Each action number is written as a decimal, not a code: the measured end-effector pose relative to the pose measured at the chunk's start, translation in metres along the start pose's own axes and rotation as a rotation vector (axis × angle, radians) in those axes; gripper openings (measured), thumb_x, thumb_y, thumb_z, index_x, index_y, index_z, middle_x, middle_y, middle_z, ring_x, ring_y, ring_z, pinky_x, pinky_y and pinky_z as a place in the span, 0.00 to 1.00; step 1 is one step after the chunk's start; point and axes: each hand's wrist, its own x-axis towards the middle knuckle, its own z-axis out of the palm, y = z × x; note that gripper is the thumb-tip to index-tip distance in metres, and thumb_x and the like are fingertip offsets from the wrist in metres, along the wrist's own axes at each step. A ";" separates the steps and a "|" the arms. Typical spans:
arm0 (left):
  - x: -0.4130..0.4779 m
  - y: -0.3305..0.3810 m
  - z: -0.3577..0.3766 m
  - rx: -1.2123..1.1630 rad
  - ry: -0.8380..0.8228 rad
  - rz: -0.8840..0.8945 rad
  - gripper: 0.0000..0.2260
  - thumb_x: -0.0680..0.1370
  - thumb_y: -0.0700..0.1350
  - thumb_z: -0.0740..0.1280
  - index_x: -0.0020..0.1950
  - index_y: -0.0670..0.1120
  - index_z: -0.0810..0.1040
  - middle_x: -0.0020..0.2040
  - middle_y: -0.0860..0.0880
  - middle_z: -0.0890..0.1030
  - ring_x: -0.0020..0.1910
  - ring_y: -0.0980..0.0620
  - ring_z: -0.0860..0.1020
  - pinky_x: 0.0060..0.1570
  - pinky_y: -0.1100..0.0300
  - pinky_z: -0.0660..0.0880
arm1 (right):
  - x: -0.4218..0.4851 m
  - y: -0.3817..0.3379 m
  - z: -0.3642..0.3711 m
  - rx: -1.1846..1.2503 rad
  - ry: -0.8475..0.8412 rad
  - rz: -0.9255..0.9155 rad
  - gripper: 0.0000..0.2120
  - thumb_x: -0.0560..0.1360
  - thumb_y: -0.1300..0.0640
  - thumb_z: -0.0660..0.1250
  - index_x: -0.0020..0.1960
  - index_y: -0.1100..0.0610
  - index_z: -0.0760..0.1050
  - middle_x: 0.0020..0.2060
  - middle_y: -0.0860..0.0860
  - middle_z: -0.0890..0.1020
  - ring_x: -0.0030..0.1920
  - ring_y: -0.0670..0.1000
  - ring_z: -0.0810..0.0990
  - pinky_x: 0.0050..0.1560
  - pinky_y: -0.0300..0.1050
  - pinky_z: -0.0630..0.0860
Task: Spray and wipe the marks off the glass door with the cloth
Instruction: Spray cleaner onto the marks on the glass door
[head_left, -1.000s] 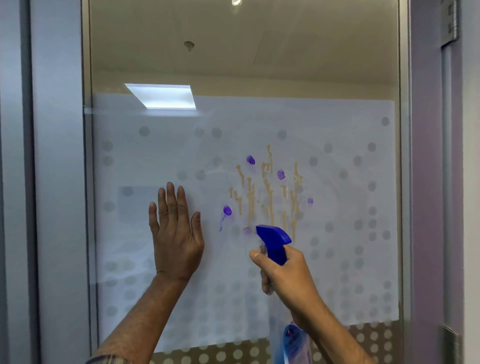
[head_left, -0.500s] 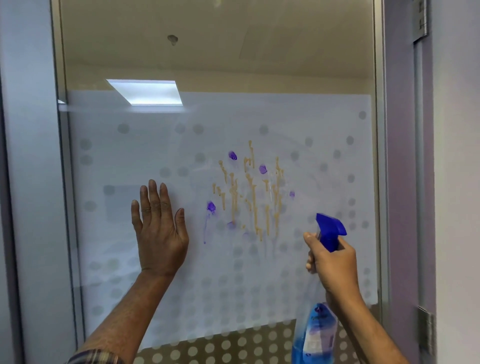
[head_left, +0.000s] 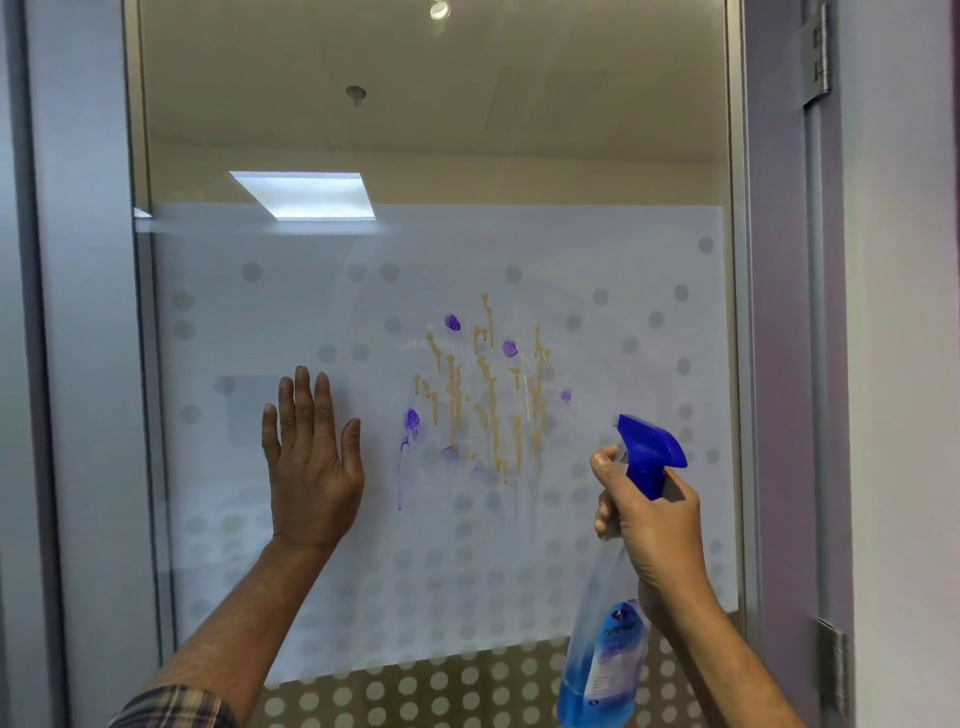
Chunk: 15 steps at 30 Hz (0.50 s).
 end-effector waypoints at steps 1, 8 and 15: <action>0.000 0.001 -0.006 -0.021 -0.031 -0.009 0.29 0.87 0.53 0.50 0.85 0.41 0.56 0.87 0.42 0.54 0.87 0.44 0.51 0.84 0.41 0.50 | -0.007 0.000 -0.001 0.013 -0.014 0.007 0.07 0.76 0.54 0.76 0.54 0.51 0.82 0.31 0.49 0.81 0.30 0.44 0.79 0.31 0.38 0.80; -0.047 0.034 -0.073 -0.232 -0.061 0.019 0.22 0.86 0.49 0.57 0.78 0.42 0.72 0.83 0.43 0.65 0.86 0.46 0.57 0.84 0.46 0.54 | -0.062 -0.001 0.008 0.056 -0.148 0.016 0.04 0.76 0.52 0.76 0.50 0.46 0.84 0.30 0.49 0.80 0.30 0.45 0.79 0.33 0.38 0.79; -0.135 0.084 -0.181 -0.545 -0.677 -0.163 0.25 0.75 0.77 0.59 0.70 0.73 0.73 0.71 0.68 0.77 0.74 0.69 0.69 0.74 0.58 0.69 | -0.110 -0.011 0.026 0.023 -0.230 0.017 0.16 0.72 0.42 0.74 0.56 0.49 0.82 0.31 0.46 0.80 0.31 0.43 0.79 0.36 0.36 0.80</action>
